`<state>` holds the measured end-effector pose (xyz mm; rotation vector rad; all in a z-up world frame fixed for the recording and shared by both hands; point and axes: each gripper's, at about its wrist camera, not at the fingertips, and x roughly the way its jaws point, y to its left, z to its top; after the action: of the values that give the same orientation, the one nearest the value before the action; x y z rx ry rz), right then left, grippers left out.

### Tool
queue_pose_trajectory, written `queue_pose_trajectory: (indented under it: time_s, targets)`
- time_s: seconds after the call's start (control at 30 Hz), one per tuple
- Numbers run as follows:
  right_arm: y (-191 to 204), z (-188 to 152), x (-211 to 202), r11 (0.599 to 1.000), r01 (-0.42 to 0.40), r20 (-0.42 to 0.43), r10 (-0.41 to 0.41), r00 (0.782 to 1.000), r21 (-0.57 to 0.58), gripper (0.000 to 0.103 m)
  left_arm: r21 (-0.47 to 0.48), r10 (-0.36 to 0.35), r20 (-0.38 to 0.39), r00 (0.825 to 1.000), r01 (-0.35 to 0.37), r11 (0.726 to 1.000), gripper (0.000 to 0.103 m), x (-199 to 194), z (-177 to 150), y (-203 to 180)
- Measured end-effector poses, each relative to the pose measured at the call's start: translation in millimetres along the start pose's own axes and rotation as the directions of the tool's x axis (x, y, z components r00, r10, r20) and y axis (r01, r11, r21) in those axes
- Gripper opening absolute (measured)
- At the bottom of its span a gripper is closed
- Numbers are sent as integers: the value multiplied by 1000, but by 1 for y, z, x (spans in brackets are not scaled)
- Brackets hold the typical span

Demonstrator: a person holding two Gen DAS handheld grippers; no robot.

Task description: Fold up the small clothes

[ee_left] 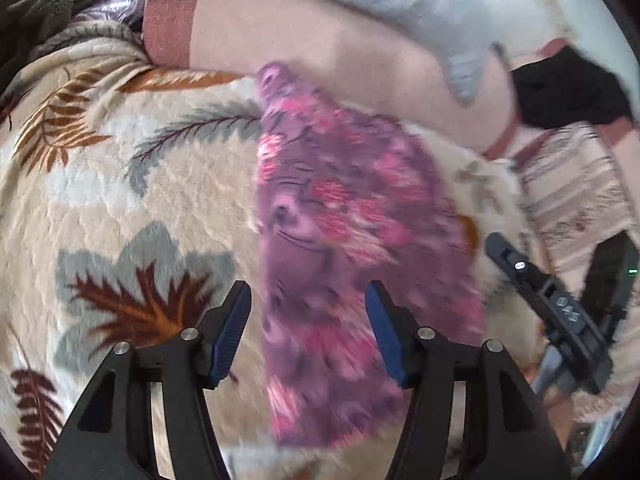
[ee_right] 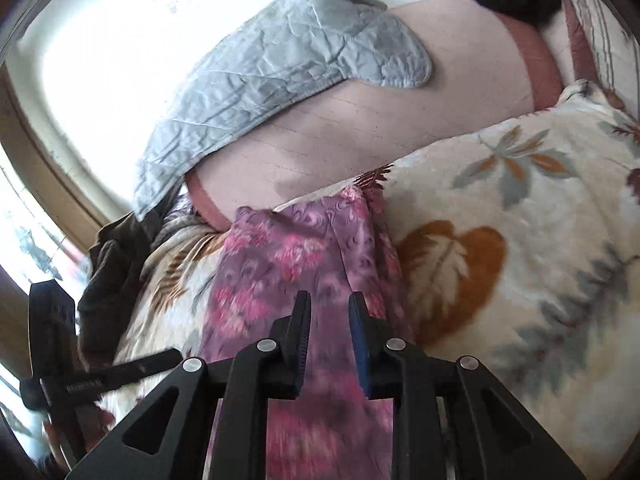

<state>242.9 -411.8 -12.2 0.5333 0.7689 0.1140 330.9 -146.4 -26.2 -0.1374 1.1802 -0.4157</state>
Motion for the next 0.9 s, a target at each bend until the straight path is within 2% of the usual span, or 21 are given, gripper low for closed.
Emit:
queue_pose_trajectory:
  time_s: [0.03, 0.07, 0.1, 0.17, 0.2, 0.27, 0.3, 0.4, 0.47, 0.5, 0.53, 0.57, 0.6, 0.63, 0.67, 0.7, 0.73, 0.8, 0.83, 0.87, 0.9]
  targets:
    - [-2, -2, 14, 999, 33, -30, -33, 999, -1, 21, -5, 41, -23, 999, -41, 999, 58, 14, 1, 4]
    - [-8, -7, 29, 995, 102, -104, -103, 989, -17, 20, -16, 48, -50, 998, -49, 999, 62, 24, 0, 10]
    - [-12, -10, 43, 990, 134, -151, -138, 979, -35, 18, -34, 23, -79, 997, -26, 999, 63, 34, 0, 16]
    - [-10, 3, 33, 993, 119, -81, -120, 989, -23, 20, -104, -73, -80, 994, 65, 992, 63, 30, -1, 34]
    - [-11, 13, 30, 995, 103, -52, -103, 993, -5, 25, -121, -100, -72, 992, 91, 988, 63, 26, 1, 40]
    - [-13, 32, 34, 995, 96, -15, -95, 995, 13, 36, -139, -101, -41, 994, 95, 986, 63, 19, 7, 46]
    - [-12, 42, 40, 994, 105, -13, -105, 994, 19, 42, -142, -100, -32, 994, 95, 985, 63, 18, 11, 48]
    - [-9, 63, 73, 991, 133, -52, -132, 990, 27, 43, -123, -92, -32, 995, 88, 989, 63, 21, 17, 49]
    - [-1, 69, 98, 981, 195, -79, -195, 978, -9, 44, -105, -90, -37, 995, 86, 991, 63, 23, 18, 48]
    - [3, 69, 111, 979, 202, -123, -204, 971, -26, 45, -97, -94, -39, 995, 90, 991, 63, 23, 20, 48]
    - [6, 66, 117, 975, 216, -149, -222, 964, -56, 31, -87, -99, -38, 994, 95, 992, 63, 24, 21, 45]
    - [12, 67, 117, 968, 233, -130, -244, 961, -97, 16, -79, -101, -30, 994, 99, 992, 63, 23, 24, 45]
    - [16, 66, 112, 963, 239, -91, -252, 964, -128, 11, -73, -98, -20, 995, 97, 993, 63, 23, 28, 45]
    - [14, 65, 106, 968, 227, -48, -233, 971, -108, 11, -63, -85, -8, 996, 85, 994, 63, 25, 31, 45]
    - [2, 62, 107, 971, 234, -57, -237, 970, -56, 10, -57, -75, -5, 997, 75, 996, 67, 29, 33, 43]
    - [-15, 58, 115, 965, 264, -116, -262, 958, -1, 11, -48, -60, -15, 998, 60, 997, 73, 37, 34, 42]
    - [-27, 57, 115, 968, 247, -131, -239, 962, 50, 18, -47, -35, -38, 999, 33, 998, 73, 47, 34, 43]
    - [-28, 60, 97, 968, 236, -93, -228, 969, 89, 21, -47, -34, -26, 999, 33, 998, 73, 42, 34, 42]
    - [-26, 59, 85, 972, 213, -60, -208, 976, 96, 25, -50, -41, -26, 999, 39, 998, 72, 36, 34, 42]
    - [-26, 56, 74, 981, 166, -30, -164, 986, 103, 25, -58, -60, -17, 998, 59, 997, 72, 32, 33, 44]
    - [-26, 51, 62, 992, 77, -6, -77, 997, 104, 26, -84, -92, -1, 996, 92, 992, 72, 27, 31, 49]
